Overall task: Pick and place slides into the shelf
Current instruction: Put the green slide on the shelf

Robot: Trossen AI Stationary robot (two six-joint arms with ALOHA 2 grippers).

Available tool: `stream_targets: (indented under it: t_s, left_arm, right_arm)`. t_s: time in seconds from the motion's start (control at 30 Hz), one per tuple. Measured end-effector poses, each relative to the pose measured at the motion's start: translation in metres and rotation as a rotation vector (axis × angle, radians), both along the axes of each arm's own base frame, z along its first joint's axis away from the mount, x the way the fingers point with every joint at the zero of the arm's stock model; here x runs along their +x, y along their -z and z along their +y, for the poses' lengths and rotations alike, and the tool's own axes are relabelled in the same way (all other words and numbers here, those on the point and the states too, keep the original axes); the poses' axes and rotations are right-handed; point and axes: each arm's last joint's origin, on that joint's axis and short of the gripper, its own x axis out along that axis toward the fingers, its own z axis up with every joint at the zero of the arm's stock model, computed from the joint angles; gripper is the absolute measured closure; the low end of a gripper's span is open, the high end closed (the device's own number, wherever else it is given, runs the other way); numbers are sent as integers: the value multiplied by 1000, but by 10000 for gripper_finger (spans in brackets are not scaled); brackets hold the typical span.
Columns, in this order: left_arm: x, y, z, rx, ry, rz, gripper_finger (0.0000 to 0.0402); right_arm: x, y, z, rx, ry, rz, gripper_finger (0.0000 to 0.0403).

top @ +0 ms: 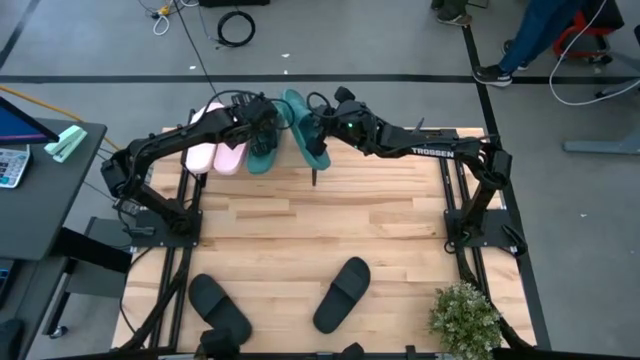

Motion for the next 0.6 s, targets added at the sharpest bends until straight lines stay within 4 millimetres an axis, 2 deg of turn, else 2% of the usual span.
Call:
stream_targets:
  t_s: [0.17, 0.6]
  left_arm:
    - [-3, 0, 3, -3, -16, 5, 387]
    - [-1, 0, 3, -2, -11, -20, 356]
  right_arm:
    - [-1, 5, 1, 45, 5, 31, 390]
    - [-1, 6, 1, 64, -1, 29, 390]
